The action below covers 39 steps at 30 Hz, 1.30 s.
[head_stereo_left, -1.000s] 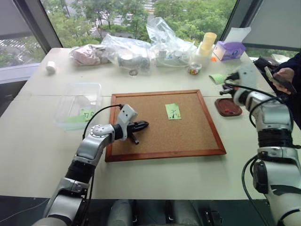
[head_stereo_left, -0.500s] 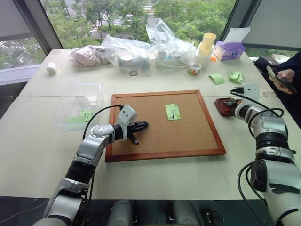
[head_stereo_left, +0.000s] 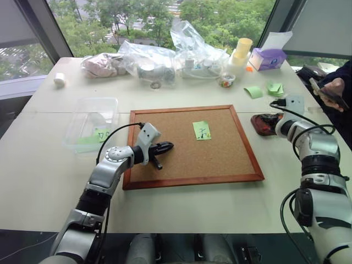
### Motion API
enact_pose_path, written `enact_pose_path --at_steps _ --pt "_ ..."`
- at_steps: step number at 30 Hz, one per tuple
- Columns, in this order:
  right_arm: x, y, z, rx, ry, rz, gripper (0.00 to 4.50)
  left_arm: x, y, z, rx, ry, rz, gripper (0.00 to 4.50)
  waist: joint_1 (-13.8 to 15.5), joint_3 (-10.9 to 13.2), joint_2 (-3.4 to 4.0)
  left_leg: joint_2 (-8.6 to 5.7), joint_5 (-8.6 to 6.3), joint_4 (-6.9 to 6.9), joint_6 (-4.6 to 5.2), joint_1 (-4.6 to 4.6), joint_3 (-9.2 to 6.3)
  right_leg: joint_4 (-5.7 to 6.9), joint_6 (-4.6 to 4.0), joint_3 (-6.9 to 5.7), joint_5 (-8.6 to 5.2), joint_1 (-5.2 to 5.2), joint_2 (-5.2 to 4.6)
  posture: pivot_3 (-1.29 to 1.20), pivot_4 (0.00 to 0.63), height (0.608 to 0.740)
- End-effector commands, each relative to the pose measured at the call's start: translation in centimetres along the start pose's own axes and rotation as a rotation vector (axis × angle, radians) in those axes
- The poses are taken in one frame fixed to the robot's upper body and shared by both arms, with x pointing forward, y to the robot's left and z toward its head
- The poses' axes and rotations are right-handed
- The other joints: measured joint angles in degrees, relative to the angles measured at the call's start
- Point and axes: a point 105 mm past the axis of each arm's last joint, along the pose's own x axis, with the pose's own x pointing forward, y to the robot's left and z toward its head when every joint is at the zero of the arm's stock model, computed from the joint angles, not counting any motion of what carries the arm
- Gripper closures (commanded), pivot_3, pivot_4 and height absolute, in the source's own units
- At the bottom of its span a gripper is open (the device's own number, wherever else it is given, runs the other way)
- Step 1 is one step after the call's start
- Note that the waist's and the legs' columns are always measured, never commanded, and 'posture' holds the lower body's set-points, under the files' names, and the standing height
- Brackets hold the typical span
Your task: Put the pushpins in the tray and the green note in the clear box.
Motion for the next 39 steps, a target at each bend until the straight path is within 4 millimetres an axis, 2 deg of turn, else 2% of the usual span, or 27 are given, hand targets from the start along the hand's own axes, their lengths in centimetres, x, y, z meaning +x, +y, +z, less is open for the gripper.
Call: enact_pose_path --at_steps 1,5,9,12,14,19,32,36,39 --pt "-1.9 1.7 4.0 -0.038 -0.11 0.105 2.51 -0.2 -0.5 -3.7 -0.07 0.124 -0.01 4.5 0.0 0.0 0.0 0.01 0.0 0.0 0.0 0.0 0.0 0.0 0.0 0.0 0.0 0.0 0.0 0.0 0.15 0.74" --pt "-3.2 5.5 3.3 -0.091 -0.075 0.266 2.51 -0.2 -0.5 -3.7 -0.07 0.124 -0.011 4.5 0.1 0.0 0.0 0.03 0.0 -0.01 0.0 -0.01 -0.04 -0.01 0.0 0.0 0.0 0.0 0.0 0.0 0.15 0.74" --pt "-4.7 12.0 0.3 -0.16 -0.021 0.498 2.51 -0.2 -0.4 -3.7 -0.069 0.124 -0.012 4.5 0.0 0.0 0.0 0.04 -0.01 -0.02 0.01 -0.01 -0.07 -0.02 -0.01 0.0 0.0 -0.01 0.0 0.0 0.15 0.74" --pt "-5.1 14.7 -2.3 -0.187 0.021 0.572 2.51 -0.2 -0.5 -3.6 -0.067 0.123 -0.014 4.5 0.1 0.0 0.0 0.04 -0.01 -0.02 0.02 -0.02 -0.07 -0.01 0.0 -0.01 0.0 -0.02 0.0 0.0 0.15 0.74" --pt "-5.1 15.6 -3.3 -0.219 0.033 0.588 2.51 -0.2 -0.4 -3.6 -0.066 0.121 -0.014 4.5 0.2 0.0 0.0 0.02 -0.04 -0.01 0.06 -0.05 -0.08 -0.02 0.0 -0.01 0.0 -0.03 -0.03 0.0 0.15 0.74" --pt "-4.3 16.6 -3.9 -0.241 0.034 0.593 2.51 -0.3 -0.5 -3.5 -0.067 0.12 -0.013 4.5 0.2 0.0 0.0 -0.01 -0.06 -0.01 0.1 -0.05 -0.08 -0.05 0.0 -0.01 0.0 -0.03 -0.02 0.0 0.15 0.74" --pt "-2.6 16.7 -4.7 -0.255 0.043 0.581 2.51 -0.5 -0.7 -3.6 -0.076 0.118 -0.005 4.5 0.1 0.0 0.0 -0.02 -0.07 -0.01 0.11 -0.05 -0.06 -0.07 0.0 -0.01 0.0 -0.04 -0.01 0.0 0.15 0.74" --pt "-2.5 16.7 -4.8 -0.258 0.041 0.584 4.31 -0.5 -0.7 -3.6 -0.076 0.118 -0.004 4.5 0.0 0.0 0.0 0.0 -0.06 -0.02 0.11 -0.05 -0.06 -0.07 -0.01 -0.01 0.0 -0.04 0.0 0.0 0.15 0.74" --pt "-2.6 16.7 -4.6 -0.268 0.032 0.582 4.41 -0.5 -0.6 -3.7 -0.078 0.12 -0.001 4.5 0.0 0.0 0.0 0.0 -0.06 -0.01 0.11 -0.05 -0.05 -0.06 0.0 -0.01 0.0 -0.03 0.0 0.0 0.15 0.74"
